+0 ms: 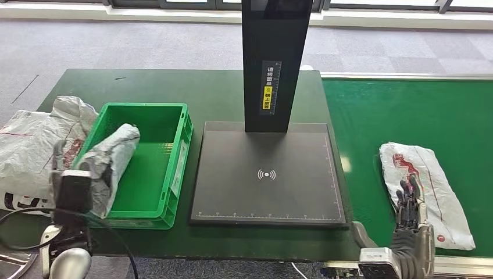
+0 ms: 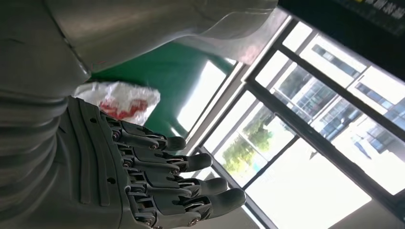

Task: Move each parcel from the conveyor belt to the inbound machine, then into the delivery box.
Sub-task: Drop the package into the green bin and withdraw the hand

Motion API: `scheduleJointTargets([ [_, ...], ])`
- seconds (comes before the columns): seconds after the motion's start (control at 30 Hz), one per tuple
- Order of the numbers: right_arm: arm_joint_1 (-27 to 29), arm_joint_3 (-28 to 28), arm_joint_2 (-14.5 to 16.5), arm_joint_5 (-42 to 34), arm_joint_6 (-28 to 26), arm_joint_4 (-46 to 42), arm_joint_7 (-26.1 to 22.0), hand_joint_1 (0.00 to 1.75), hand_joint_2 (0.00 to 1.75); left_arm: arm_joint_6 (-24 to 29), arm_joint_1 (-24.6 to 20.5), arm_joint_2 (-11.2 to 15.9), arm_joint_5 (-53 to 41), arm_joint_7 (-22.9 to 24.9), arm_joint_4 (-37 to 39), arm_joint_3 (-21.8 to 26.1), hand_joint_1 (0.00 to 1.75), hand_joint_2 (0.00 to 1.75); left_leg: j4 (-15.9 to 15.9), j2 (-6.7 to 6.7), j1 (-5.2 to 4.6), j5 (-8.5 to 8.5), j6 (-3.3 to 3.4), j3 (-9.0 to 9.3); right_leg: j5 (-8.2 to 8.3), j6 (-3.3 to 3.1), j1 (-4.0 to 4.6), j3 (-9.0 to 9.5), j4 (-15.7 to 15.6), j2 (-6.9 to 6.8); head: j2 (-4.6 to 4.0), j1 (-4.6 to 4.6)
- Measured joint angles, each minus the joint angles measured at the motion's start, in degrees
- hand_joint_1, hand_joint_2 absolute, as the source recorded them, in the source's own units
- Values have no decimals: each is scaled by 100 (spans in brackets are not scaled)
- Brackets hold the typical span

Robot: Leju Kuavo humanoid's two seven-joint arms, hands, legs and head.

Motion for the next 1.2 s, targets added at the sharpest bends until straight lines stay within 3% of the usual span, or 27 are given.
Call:
scheduleJointTargets([
  [0.1,93,-272,-65,14,62,-134,-47,0,175,-486,-97,31,-962,630,108,-203,0,0,2,6,-1,1,0,3,4,3,2,-2,0,7,0,0],
  [0.17,114,-336,-71,61,146,-193,-69,0,175,-948,-237,108,-2185,987,241,-361,0,0,2,6,-1,2,-1,5,4,3,3,-1,0,7,0,0],
  [0.23,113,-344,-70,108,217,-234,-82,0,175,-1317,-387,168,-3325,1099,410,-543,0,0,2,4,-1,4,-1,5,5,3,5,1,0,7,0,0],
  [0.3,111,-344,-70,130,246,-262,-86,0,175,-1463,-515,184,-3803,1089,567,-696,0,0,2,6,0,6,0,5,5,2,6,2,1,7,0,0],
  [1.0,114,-345,-70,145,254,-313,-108,0,175,-1650,-738,216,-3941,1095,975,-952,0,0,2,8,0,5,2,5,5,2,4,0,1,11,0,0],
  [1.1,116,-371,-59,219,313,-316,-71,0,175,-1024,-805,214,-4048,1257,1003,-937,0,0,2,7,0,5,1,4,5,2,5,0,2,10,0,0],
  [1.17,118,-436,-10,408,459,-335,43,0,175,-48,-856,174,-3937,1205,989,-852,0,0,2,9,0,5,1,4,6,1,5,1,2,9,0,0],
  [1.2,124,-485,22,564,586,-347,154,0,175,445,-854,109,-3617,933,919,-755,0,0,2,9,0,4,1,4,6,1,5,1,2,10,0,0],
])
